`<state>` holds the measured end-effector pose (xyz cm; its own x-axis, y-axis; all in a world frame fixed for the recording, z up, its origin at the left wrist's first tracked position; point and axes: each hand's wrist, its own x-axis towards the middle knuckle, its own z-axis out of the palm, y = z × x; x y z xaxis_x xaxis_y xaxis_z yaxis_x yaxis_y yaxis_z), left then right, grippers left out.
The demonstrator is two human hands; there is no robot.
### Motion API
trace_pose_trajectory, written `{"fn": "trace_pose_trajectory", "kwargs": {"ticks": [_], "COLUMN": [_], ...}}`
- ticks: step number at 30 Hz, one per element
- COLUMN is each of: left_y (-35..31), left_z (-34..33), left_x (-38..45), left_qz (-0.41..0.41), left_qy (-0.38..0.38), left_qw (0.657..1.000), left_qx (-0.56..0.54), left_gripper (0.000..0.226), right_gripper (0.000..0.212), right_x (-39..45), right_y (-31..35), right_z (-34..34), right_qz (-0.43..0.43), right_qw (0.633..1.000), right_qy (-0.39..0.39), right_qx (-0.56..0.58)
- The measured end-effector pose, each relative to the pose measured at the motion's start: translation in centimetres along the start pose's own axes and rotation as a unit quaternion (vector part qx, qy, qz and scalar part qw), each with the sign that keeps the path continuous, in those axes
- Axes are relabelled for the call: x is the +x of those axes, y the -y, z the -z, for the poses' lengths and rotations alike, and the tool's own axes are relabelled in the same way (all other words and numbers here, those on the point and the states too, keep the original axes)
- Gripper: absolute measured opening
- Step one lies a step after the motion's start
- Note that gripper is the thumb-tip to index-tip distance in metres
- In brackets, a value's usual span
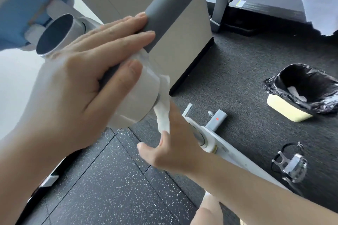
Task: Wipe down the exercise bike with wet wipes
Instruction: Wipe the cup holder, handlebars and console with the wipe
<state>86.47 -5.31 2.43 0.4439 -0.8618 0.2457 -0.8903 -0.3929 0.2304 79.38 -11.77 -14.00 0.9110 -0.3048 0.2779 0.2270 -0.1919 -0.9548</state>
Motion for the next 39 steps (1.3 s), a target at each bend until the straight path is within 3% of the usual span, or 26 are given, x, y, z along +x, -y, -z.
{"fn": "trace_pose_trajectory", "kwargs": {"ticks": [4, 8, 10, 14, 16, 21, 24, 26, 27, 31, 33, 35, 37, 39], "left_y": [0.0, 0.1, 0.3, 0.3, 0.4, 0.3, 0.2, 0.0, 0.0, 0.0, -0.2, -0.2, -0.2, -0.2], "left_z": [0.1, -0.2, -0.2, -0.2, -0.2, -0.4, -0.1, 0.0, 0.0, 0.0, 0.1, 0.3, 0.3, 0.2], "left_x": [0.0, 0.2, 0.2, 0.1, 0.1, 0.1, 0.1, 0.0, 0.1, 0.2, 0.2, 0.2, 0.2, 0.2], "left_qz": [0.001, 0.002, 0.004, 0.004, 0.005, -0.002, -0.018, -0.023, -0.024, -0.023, -0.027, -0.030, -0.034, -0.036], "left_qy": [-0.002, -0.005, -0.002, -0.003, -0.007, -0.012, -0.015, -0.017, -0.020, -0.019, -0.018, -0.019, -0.021, -0.033], "left_qw": [1.000, 1.000, 1.000, 1.000, 1.000, 0.998, 1.000, 1.000, 1.000, 0.999, 0.999, 0.998, 0.998, 0.997], "left_qx": [0.000, -0.021, -0.016, -0.017, -0.027, -0.056, -0.013, -0.007, -0.004, 0.012, 0.031, 0.046, 0.051, 0.056], "left_gripper": [0.039, 0.037, 0.038, 0.040, 0.039, 0.036, 0.039, 0.039, 0.039, 0.038, 0.038, 0.038, 0.039, 0.040], "right_gripper": [0.078, 0.077, 0.086, 0.091, 0.092, 0.102, 0.095, 0.076, 0.072, 0.083, 0.089, 0.080, 0.050, 0.045], "right_x": [-1.3, 0.8, 0.7, -2.9, -4.0, -3.3, -5.0, -5.1, -4.4, 0.0, 0.3, -0.9, -1.7, -1.0], "right_y": [-2.8, 1.8, 0.7, -6.3, -7.0, -4.0, -7.2, -7.0, -6.2, -0.6, -0.7, -2.8, -3.3, -2.2], "right_z": [1.7, 0.3, -0.2, 2.1, 2.3, 1.1, 1.4, 1.8, 1.7, 0.5, 0.4, 0.8, 1.3, 0.9], "right_qz": [-0.159, -0.014, 0.008, -0.172, -0.234, -0.120, -0.198, -0.262, -0.262, -0.084, -0.049, -0.122, -0.245, -0.237], "right_qw": [0.986, 0.998, 0.999, 0.983, 0.970, 0.991, 0.978, 0.965, 0.965, 0.994, 0.997, 0.992, 0.968, 0.970], "right_qy": [0.047, -0.037, -0.044, 0.063, 0.062, 0.048, 0.039, 0.025, 0.021, 0.020, 0.018, 0.029, 0.026, -0.004], "right_qx": [-0.018, 0.048, 0.015, -0.010, 0.004, 0.044, 0.048, 0.020, 0.015, 0.068, 0.056, 0.022, -0.054, -0.048]}}
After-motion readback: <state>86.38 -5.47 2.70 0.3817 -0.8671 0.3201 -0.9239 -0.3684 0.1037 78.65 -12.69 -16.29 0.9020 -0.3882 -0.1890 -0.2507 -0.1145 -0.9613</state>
